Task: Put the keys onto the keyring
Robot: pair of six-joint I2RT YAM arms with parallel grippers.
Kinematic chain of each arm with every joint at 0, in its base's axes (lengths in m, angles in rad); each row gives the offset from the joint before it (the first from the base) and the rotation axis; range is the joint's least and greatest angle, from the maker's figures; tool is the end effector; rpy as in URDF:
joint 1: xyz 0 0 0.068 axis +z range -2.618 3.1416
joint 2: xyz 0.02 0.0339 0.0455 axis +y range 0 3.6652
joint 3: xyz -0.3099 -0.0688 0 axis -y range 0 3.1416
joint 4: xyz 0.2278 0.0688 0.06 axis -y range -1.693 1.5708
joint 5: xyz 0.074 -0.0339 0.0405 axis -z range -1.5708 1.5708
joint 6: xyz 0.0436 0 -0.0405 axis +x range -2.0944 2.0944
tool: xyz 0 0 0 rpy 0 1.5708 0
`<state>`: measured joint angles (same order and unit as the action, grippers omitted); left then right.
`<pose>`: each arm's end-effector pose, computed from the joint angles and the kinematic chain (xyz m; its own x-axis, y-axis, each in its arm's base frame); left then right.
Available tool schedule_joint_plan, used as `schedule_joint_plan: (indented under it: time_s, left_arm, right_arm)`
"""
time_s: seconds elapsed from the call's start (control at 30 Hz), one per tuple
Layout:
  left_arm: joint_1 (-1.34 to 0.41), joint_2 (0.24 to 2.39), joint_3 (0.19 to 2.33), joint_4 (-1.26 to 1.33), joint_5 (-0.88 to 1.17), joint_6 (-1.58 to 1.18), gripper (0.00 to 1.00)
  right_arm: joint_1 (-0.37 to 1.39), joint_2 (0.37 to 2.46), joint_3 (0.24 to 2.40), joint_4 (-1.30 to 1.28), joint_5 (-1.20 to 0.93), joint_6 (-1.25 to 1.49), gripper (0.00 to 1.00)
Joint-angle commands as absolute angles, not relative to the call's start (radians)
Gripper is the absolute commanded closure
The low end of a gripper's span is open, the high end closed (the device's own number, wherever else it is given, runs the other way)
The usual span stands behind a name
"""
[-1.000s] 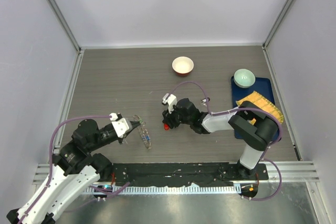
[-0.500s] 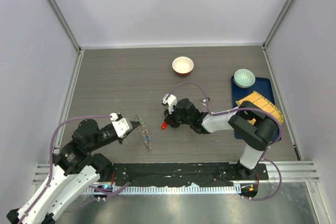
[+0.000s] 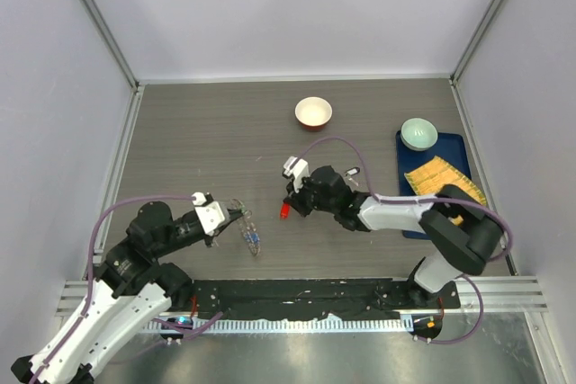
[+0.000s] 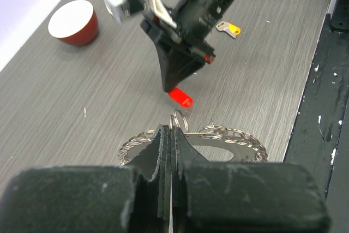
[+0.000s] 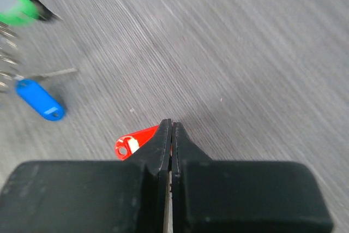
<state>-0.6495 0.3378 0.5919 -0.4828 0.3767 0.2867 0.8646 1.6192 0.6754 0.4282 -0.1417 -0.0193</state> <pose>0.0258 -0.0397 0.3056 0.0665 0.2797 -0.9578 0.8642 0.4637 0.1954 0.2024 0.2468 0.2160 -0.3038 -0.3857 -0.8712 -0.8390 0.5416 0.0528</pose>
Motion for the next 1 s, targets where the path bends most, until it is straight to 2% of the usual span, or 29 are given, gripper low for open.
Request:
schedule_joint_plan:
  time_s: [0.0,0.13,0.27,0.47,0.83,0.97]
  left_arm:
    - [-0.644,0.38,0.621,-0.407,0.431,0.279,1.0]
    - [-0.644,0.439,0.649,-0.388,0.48,0.281,1.0]
    - [-0.644,0.505,0.689,-0.391,0.505,0.285,1.0]
    - [-0.644,0.494,0.673,-0.39,0.47,0.27,1.0]
    - [-0.644,0.382,0.627,-0.4,0.394,0.287,1.0]
    - [-0.644,0.377,0.624,-0.414,0.394,0.29,1.0]
  right_arm:
    - [0.87,1.447,0.657,0.439,-0.175,-0.058,0.99]
    - [0.87,1.298,0.634,0.404,-0.187,-0.08,0.99]
    - [0.87,1.25,0.611,0.377,-0.163,-0.107,0.99]
    - [0.87,1.387,0.635,0.264,-0.158,-0.106,0.99]
    - [0.87,1.693,0.725,0.36,-0.235,-0.198,0.99]
    - [0.87,1.736,0.768,0.357,-0.239,-0.206,0.99]
